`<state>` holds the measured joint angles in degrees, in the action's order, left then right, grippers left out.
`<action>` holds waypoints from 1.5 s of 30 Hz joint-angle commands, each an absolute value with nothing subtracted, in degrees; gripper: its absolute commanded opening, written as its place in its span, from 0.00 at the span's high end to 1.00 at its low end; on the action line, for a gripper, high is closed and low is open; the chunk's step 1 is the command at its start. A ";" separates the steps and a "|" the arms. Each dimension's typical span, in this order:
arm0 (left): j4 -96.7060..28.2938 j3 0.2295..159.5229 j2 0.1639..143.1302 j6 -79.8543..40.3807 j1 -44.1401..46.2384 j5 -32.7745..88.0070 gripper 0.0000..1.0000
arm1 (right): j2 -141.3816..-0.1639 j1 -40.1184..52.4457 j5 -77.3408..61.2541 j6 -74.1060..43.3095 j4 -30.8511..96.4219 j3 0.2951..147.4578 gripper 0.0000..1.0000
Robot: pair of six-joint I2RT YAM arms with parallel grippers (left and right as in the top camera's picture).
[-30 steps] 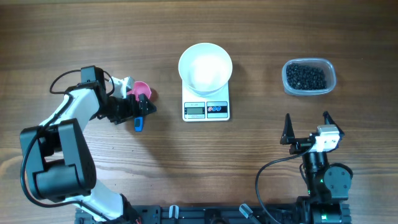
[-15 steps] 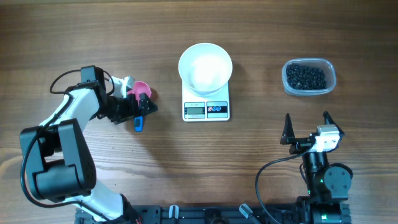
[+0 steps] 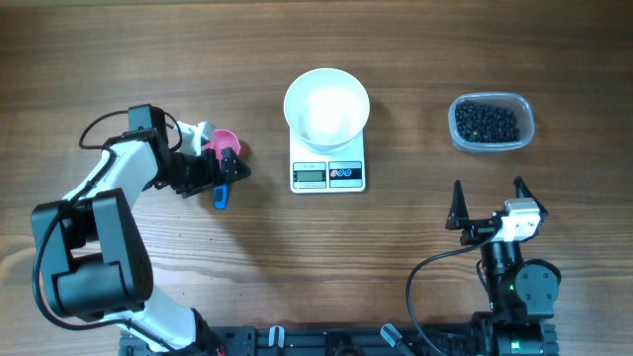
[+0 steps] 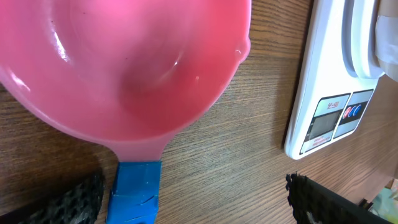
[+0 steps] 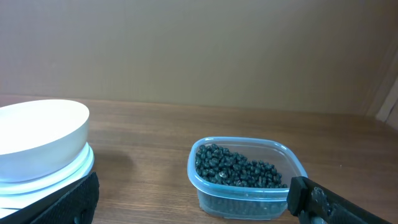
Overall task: Scoop item into bowl and weigh 150g on scale
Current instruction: 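Close the left gripper on the blue handle of the scoop, then lift the pink scoop with the left gripper and tilt it upward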
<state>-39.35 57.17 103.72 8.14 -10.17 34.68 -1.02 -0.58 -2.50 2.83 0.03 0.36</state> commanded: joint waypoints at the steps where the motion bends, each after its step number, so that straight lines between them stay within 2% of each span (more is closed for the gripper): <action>1: -38.96 56.12 105.91 9.08 -9.96 32.38 0.00 | -1.04 -0.82 -2.11 2.98 -0.12 0.30 0.00; 15: -38.94 56.12 105.93 11.66 -9.96 34.44 0.05 | -1.04 -0.82 -2.11 2.96 -0.12 0.30 0.00; 20: -38.96 56.12 106.21 11.66 -9.96 34.46 0.13 | -1.04 -0.82 -2.11 2.98 -0.12 0.30 0.00; 22: -38.94 56.12 107.33 11.66 -9.96 34.46 0.19 | -1.04 -0.82 -2.11 2.96 -0.12 0.30 0.00; 23: -38.96 56.12 107.94 11.64 -9.96 34.46 0.27 | -1.04 -0.82 -2.11 2.96 -0.12 0.30 0.00; 29: -38.96 56.12 108.55 11.64 -9.96 34.46 0.41 | -1.04 -0.82 -2.11 2.98 -0.12 0.30 0.00; 31: -38.96 56.12 108.55 11.62 -9.96 34.46 0.50 | -1.04 -0.82 -2.11 2.98 -0.12 0.30 0.00; 33: -38.96 56.12 108.55 11.62 -9.96 34.46 0.50 | -1.04 -0.82 -2.11 2.96 -0.10 0.30 0.00; 35: -38.96 56.12 108.55 11.62 -9.96 34.46 0.55 | -1.04 -0.82 -2.11 2.98 -0.12 0.30 0.00; 39: -38.96 56.14 108.55 11.60 -9.96 34.46 0.73 | -1.04 -0.82 -2.11 2.98 -0.10 0.30 0.00; 45: -38.96 56.14 108.53 10.63 -9.96 34.52 0.91 | -1.04 -0.82 -2.11 2.98 -0.12 0.30 0.00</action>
